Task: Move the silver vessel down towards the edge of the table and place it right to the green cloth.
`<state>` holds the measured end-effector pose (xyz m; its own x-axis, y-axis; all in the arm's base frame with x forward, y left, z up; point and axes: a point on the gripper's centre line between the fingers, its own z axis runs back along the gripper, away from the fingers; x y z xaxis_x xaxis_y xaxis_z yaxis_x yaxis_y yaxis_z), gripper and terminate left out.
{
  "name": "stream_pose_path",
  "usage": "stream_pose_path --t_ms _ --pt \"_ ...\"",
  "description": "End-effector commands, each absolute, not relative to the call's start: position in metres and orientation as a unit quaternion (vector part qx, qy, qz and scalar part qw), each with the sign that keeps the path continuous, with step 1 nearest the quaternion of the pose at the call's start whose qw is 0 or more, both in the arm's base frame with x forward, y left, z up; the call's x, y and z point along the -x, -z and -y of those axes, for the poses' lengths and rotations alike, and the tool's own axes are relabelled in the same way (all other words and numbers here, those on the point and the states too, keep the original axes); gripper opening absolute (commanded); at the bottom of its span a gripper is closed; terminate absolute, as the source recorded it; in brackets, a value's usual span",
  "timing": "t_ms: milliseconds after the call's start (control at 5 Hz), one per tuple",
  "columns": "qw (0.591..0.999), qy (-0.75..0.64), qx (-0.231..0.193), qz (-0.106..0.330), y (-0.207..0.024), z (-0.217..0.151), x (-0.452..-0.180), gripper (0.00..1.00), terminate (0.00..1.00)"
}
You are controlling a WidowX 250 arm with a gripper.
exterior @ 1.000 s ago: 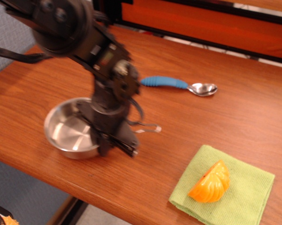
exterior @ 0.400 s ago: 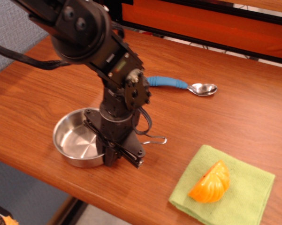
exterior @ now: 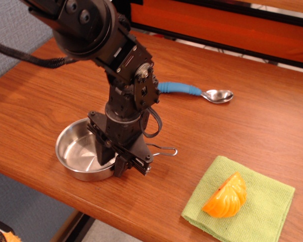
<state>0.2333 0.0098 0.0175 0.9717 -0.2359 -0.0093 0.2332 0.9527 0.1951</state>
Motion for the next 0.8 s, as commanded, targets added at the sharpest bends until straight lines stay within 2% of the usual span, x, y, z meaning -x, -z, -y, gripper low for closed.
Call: stream_pose_path --t_ms 0,200,400,600 --pt "0.983 0.129 -0.126 0.019 -0.065 -0.021 -0.25 1.0 0.0" --pt "0.986 0.112 -0.12 0.011 -0.081 -0.023 -0.257 1.0 0.0" --pt "0.99 0.077 -0.119 0.026 -0.097 -0.013 -0.279 1.0 0.0" --pt "0.993 0.05 -0.097 0.055 -0.106 -0.004 -0.298 1.0 0.0"
